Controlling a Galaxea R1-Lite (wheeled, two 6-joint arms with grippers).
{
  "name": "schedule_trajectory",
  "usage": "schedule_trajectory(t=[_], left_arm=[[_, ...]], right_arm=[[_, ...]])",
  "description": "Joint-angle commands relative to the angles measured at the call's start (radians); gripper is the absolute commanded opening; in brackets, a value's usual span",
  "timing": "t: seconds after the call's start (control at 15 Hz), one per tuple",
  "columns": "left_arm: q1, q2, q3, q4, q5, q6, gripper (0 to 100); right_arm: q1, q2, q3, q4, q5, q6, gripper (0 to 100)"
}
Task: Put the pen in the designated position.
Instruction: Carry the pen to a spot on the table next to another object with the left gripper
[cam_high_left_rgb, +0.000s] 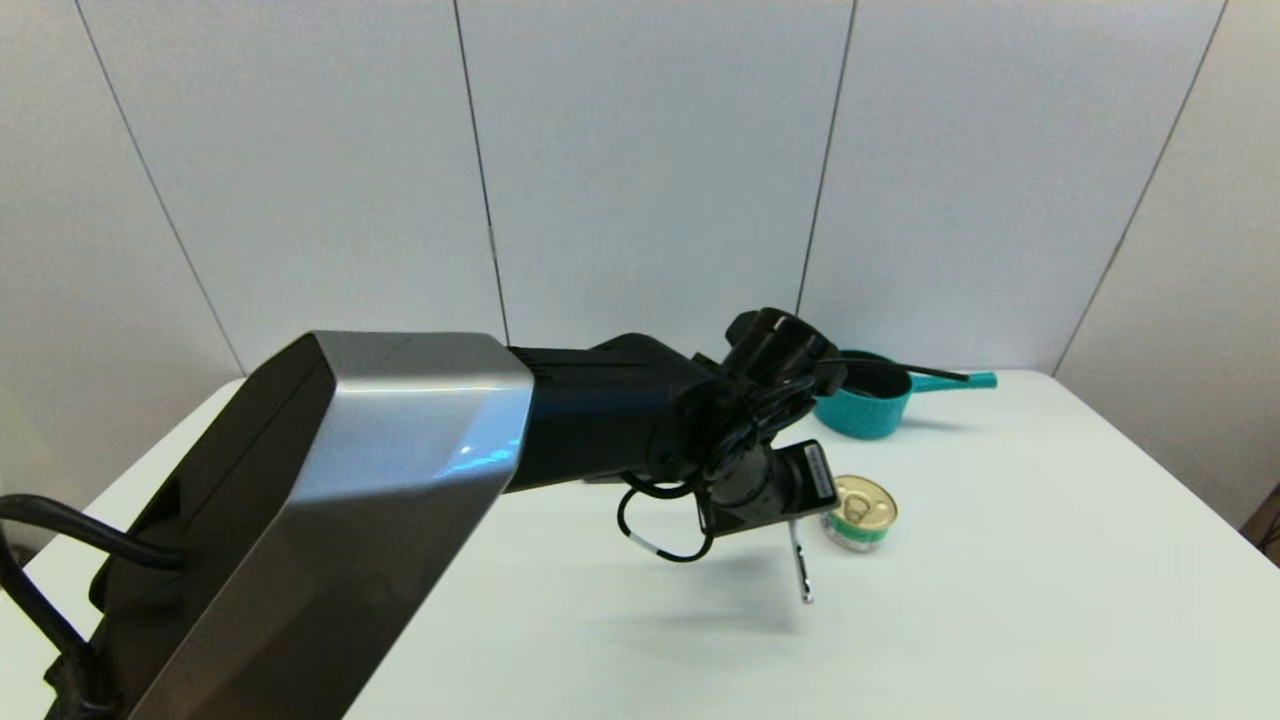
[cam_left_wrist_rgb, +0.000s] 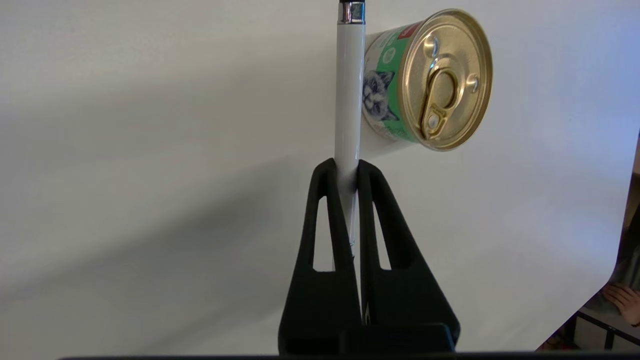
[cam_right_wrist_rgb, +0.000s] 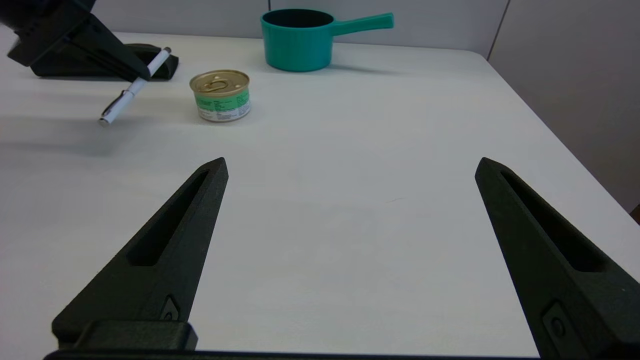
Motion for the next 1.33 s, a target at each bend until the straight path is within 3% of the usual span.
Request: schedule_trajectory(t=[0.07, 0.47, 1.33], left_arm=[[0.003, 0.026, 0.0, -0.02, -0.001, -0.005, 0], [0.008, 0.052, 0.0, -0.094, -0.024, -0.04, 0], [0.051, 0.07, 0.0, -0.094, -0.027, -0.092, 0]], right_arm=[[0.0, 0.001, 0.0, 0.0, 0.001, -0.001, 100], [0.0, 0.001, 0.0, 0.0, 0.001, -0.001, 100], [0.0, 0.001, 0.0, 0.0, 0.001, -0.001, 100]])
